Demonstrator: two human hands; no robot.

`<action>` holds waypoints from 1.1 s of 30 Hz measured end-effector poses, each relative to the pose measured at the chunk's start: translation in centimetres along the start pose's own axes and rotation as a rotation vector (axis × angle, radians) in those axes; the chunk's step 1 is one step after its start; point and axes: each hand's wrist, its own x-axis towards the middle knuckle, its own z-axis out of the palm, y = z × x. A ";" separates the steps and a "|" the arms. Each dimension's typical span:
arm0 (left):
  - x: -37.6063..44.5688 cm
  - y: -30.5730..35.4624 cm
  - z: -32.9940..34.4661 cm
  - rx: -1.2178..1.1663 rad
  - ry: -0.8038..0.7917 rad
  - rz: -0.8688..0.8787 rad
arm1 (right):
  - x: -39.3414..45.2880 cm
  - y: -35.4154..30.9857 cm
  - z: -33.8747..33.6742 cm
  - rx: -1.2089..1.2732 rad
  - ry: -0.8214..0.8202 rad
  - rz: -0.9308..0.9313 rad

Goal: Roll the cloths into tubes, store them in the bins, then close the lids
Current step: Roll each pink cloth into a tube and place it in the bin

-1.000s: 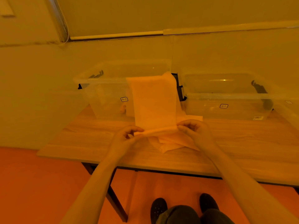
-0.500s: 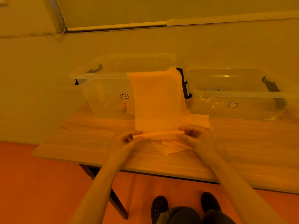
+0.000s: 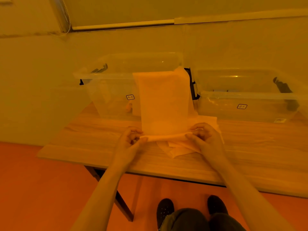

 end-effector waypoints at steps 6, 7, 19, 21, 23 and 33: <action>0.2 -0.5 -0.1 -0.029 -0.012 -0.012 | 0.0 -0.1 0.0 0.004 -0.017 0.004; 0.3 -0.6 -0.1 -0.035 -0.011 -0.022 | 0.0 -0.1 0.0 -0.003 -0.019 0.013; 0.2 -0.7 0.0 0.003 0.001 -0.022 | -0.3 -0.4 -0.1 -0.020 -0.033 0.064; 0.1 -0.7 0.1 0.019 0.017 -0.005 | -0.4 -0.5 0.0 -0.012 -0.024 0.047; 0.1 -0.7 0.1 0.026 0.019 0.012 | -0.5 -0.6 -0.1 -0.005 -0.024 0.030; -0.2 -0.2 0.2 0.004 -0.004 -0.013 | -0.5 -0.5 -0.2 -0.040 -0.007 0.012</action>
